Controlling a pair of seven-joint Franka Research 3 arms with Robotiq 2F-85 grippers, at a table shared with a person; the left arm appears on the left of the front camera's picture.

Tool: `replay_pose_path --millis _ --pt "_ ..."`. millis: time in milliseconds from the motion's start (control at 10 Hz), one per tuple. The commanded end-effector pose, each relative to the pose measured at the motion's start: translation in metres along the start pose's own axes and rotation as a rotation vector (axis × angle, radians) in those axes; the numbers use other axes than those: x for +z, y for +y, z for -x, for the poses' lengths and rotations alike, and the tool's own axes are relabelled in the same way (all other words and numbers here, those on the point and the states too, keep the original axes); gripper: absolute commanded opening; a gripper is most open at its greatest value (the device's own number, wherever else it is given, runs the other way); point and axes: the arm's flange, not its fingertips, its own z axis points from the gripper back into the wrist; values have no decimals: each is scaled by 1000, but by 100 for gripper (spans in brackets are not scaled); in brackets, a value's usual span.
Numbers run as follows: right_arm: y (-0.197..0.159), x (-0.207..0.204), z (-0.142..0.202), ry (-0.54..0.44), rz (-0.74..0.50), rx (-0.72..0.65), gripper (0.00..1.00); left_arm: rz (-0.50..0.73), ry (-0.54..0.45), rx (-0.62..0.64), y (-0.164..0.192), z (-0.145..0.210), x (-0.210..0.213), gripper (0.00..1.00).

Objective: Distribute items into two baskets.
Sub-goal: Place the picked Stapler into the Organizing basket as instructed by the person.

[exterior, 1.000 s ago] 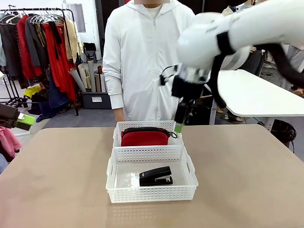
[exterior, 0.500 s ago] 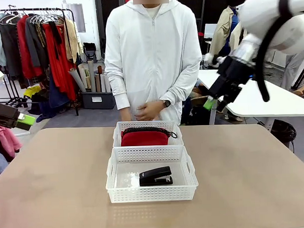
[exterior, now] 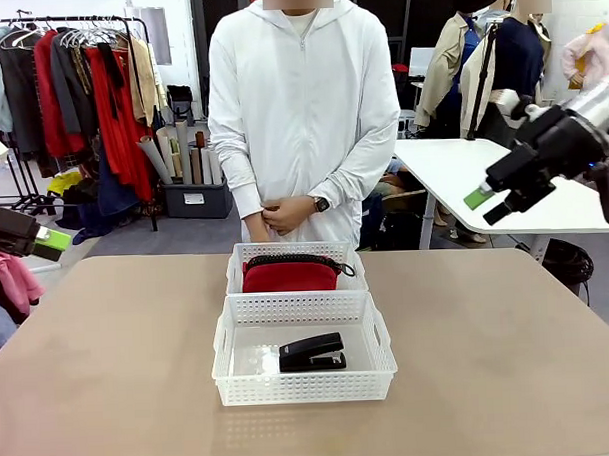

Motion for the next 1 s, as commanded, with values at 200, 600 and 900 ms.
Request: replay_pose_path --millis 200,600,900 --pt "-34 18 40 -129 -106 20 100 12 -11 1 -1 0 0 100" --pt "-44 23 71 -201 -95 129 100 12 -11 1 -1 0 0 100" --pt "-45 28 79 -217 -98 178 100 12 -11 1 -1 0 0 100"
